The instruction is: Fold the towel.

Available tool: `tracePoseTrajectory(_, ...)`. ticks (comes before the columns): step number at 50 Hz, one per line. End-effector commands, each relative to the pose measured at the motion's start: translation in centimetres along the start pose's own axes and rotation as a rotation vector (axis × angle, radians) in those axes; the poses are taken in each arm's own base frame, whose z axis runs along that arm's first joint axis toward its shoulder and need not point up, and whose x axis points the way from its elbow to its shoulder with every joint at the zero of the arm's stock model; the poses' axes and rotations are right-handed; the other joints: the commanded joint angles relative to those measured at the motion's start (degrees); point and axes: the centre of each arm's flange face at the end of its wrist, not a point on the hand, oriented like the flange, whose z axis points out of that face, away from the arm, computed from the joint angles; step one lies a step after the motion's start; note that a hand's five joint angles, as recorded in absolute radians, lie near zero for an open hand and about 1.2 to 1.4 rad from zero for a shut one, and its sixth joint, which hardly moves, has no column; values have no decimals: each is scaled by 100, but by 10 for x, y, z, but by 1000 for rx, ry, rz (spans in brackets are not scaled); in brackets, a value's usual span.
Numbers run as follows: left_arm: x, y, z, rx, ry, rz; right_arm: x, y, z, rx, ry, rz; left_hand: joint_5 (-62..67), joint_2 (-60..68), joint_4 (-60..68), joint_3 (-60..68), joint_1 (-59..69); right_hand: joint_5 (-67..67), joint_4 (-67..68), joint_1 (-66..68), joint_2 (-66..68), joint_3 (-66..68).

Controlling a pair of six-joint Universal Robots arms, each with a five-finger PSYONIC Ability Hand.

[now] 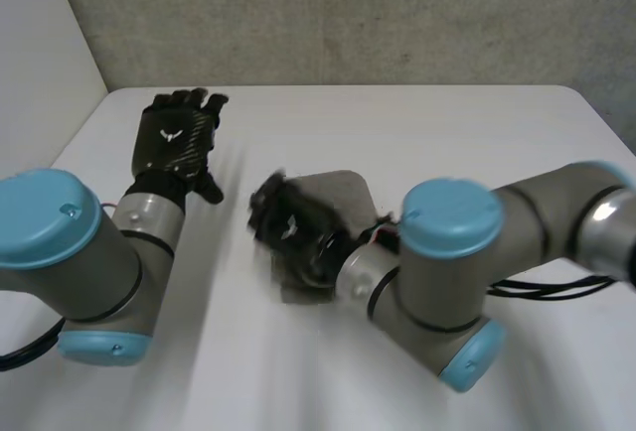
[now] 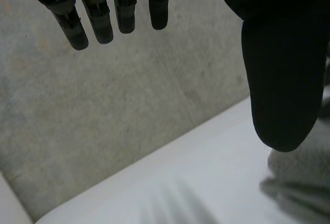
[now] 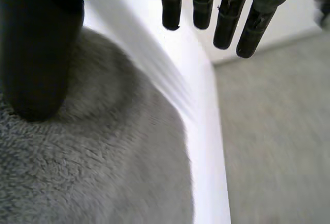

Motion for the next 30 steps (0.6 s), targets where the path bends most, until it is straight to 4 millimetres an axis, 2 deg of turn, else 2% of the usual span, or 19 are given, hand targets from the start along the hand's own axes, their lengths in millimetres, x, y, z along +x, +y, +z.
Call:
tracePoseTrajectory(1,14,-15,8,51,32,-110,66,22,-20,-71,234,543,53,85,83,75,79,-357,-491,-433,-418,-392)
tracePoseTrajectory(2,14,-15,8,51,32,-110,66,22,-21,-71,234,544,53,85,83,75,79,-357,-491,-433,-418,-392)
tracePoseTrajectory(4,21,-7,13,35,50,-146,77,32,-28,-109,266,733,53,85,83,75,79,-357,-491,-433,-418,-392)
tracePoseTrajectory(5,21,-7,13,35,50,-146,77,32,-28,-109,266,734,53,85,83,75,79,-357,-491,-433,-418,-392)
tracePoseTrajectory(6,32,-2,11,19,83,-160,80,41,-30,-140,267,799,53,85,83,75,79,-357,-491,-433,-418,-392)
tracePoseTrajectory(7,32,-2,11,19,84,-160,84,49,-33,-166,274,840,53,85,83,75,79,-357,-491,-433,-418,-392)
tracePoseTrajectory(9,54,13,6,-33,164,-173,85,55,-33,-189,273,861,69,102,99,92,96,-357,-491,-433,-418,-392)
tracePoseTrajectory(10,54,14,6,-33,165,-173,85,55,-33,-189,273,861,69,102,99,92,96,-357,-491,-433,-418,-392)
tracePoseTrajectory(12,66,34,2,-101,217,-171,71,72,-25,-236,239,889,69,102,99,92,96,-357,-491,-433,-418,-392)
tracePoseTrajectory(13,66,34,2,-102,217,-171,71,72,-25,-236,239,889,69,102,99,92,96,-357,-491,-433,-418,-392)
tracePoseTrajectory(14,68,44,1,-133,225,-170,65,79,-20,-250,223,899,53,85,83,75,80,-357,-491,-433,-418,-392)
tracePoseTrajectory(15,68,44,1,-133,225,-170,59,85,-16,-259,206,910,53,85,83,75,79,-357,-491,-433,-418,-392)
tracePoseTrajectory(17,75,63,-3,-192,241,-168,55,90,-14,-269,196,918,69,102,99,92,96,-357,-491,-433,-418,-392)
tracePoseTrajectory(18,75,63,-3,-193,241,-168,55,90,-14,-269,196,918,69,102,99,92,96,-357,-491,-433,-418,-392)
tracePoseTrajectory(20,81,78,-7,-231,254,-162,45,99,-9,-289,177,927,69,102,99,92,96,-357,-491,-433,-418,-392)
tracePoseTrajectory(23,80,85,-8,-253,250,-158,37,106,-6,-314,164,932,86,119,116,109,113,-357,-491,-433,-418,-392)
tracePoseTrajectory(27,79,86,-9,-273,248,-158,36,105,-7,-321,156,937,86,119,116,109,113,-357,-491,-433,-418,-392)
tracePoseTrajectory(30,77,73,-9,-261,247,-156,44,98,-9,-303,164,932,70,102,100,92,96,-357,-491,-433,-418,-392)
